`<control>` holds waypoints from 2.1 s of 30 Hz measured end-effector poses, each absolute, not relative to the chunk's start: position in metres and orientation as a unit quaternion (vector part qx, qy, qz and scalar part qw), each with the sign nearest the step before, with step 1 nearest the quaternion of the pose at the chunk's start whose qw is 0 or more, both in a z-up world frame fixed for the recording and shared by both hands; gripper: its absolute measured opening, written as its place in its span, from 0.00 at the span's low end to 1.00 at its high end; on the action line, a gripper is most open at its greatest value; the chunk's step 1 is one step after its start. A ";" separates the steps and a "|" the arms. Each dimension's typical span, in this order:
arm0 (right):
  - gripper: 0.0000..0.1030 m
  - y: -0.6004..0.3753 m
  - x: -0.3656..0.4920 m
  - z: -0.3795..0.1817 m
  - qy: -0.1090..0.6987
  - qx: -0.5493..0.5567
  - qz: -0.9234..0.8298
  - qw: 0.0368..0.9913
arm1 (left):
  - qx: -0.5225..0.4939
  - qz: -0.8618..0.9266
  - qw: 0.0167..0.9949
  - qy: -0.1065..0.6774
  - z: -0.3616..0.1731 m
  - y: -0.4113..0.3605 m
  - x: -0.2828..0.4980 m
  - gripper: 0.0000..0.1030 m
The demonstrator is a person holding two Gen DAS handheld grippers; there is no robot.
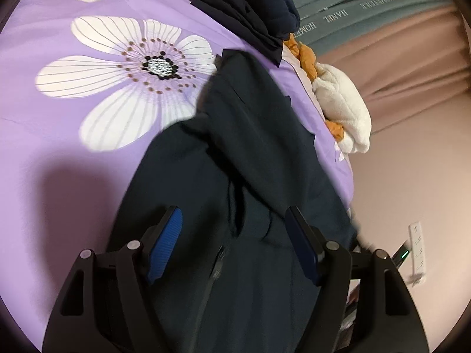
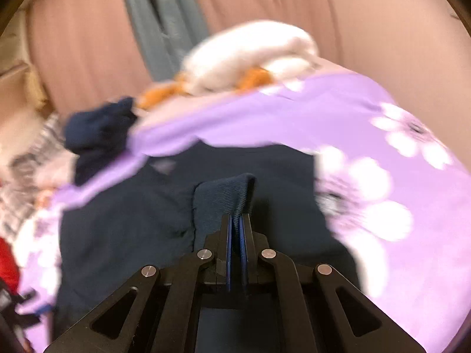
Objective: Fold large clothes
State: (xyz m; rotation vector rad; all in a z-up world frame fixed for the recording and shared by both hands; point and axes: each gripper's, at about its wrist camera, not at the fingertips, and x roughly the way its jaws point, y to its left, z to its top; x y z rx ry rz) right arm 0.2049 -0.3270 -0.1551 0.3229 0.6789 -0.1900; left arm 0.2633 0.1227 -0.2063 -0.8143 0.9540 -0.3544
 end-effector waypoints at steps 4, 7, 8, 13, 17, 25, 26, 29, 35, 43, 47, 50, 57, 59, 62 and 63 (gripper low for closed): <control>0.12 -0.337 0.200 -0.181 0.381 0.141 -0.103 0.908 | -0.416 -0.172 0.776 0.443 -0.211 0.112 0.296 0.70; 0.34 -0.333 0.200 -0.183 0.380 0.133 -0.114 0.908 | -0.440 -0.156 0.765 0.444 -0.215 0.105 0.316 0.70; 0.37 -0.333 0.199 -0.180 0.373 0.135 -0.115 0.910 | -0.447 -0.153 0.764 0.441 -0.216 0.104 0.320 0.70; 0.39 -0.309 0.201 -0.157 0.318 0.095 -0.132 0.934 | -0.447 -0.118 0.775 0.431 -0.218 0.104 0.334 0.48; 0.39 -0.292 0.213 -0.157 0.316 0.083 -0.062 0.943 | -0.426 -0.095 0.789 0.431 -0.223 0.111 0.338 0.13; 0.39 -0.282 0.252 -0.219 0.412 0.053 -0.063 0.907 | -0.403 -0.073 0.794 0.449 -0.237 0.139 0.337 0.16; 0.39 -0.284 0.253 -0.218 0.411 0.057 -0.064 0.908 | -0.394 -0.076 0.797 0.452 -0.234 0.139 0.335 0.17; 0.39 -0.287 0.252 -0.211 0.409 0.056 -0.070 0.908 | -0.371 -0.077 0.804 0.458 -0.223 0.141 0.326 0.32; 0.47 -0.296 0.220 -0.189 0.398 0.065 -0.084 0.911 | -0.263 -0.074 0.844 0.461 -0.195 0.130 0.296 0.55; 0.61 -0.273 0.173 -0.195 0.430 0.058 -0.038 0.900 | -0.119 -0.153 0.863 0.466 -0.186 0.065 0.252 0.67; 0.61 -0.258 0.162 -0.210 0.451 0.038 -0.025 0.891 | -0.075 -0.178 0.856 0.480 -0.201 0.039 0.227 0.67; 0.61 -0.249 0.151 -0.219 0.459 0.044 -0.015 0.887 | -0.034 -0.182 0.861 0.474 -0.211 0.024 0.199 0.67; 0.63 -0.228 0.115 -0.220 0.448 0.008 -0.022 0.894 | 0.067 -0.178 0.867 0.460 -0.230 0.008 0.146 0.70; 0.65 -0.229 0.104 -0.221 0.446 0.005 -0.029 0.894 | 0.066 -0.175 0.864 0.467 -0.230 0.012 0.138 0.71; 0.67 -0.226 0.085 -0.222 0.447 -0.005 -0.036 0.894 | 0.057 -0.173 0.863 0.471 -0.230 0.020 0.127 0.71; 0.67 -0.226 0.078 -0.223 0.448 -0.006 -0.036 0.893 | 0.050 -0.174 0.862 0.473 -0.229 0.023 0.124 0.71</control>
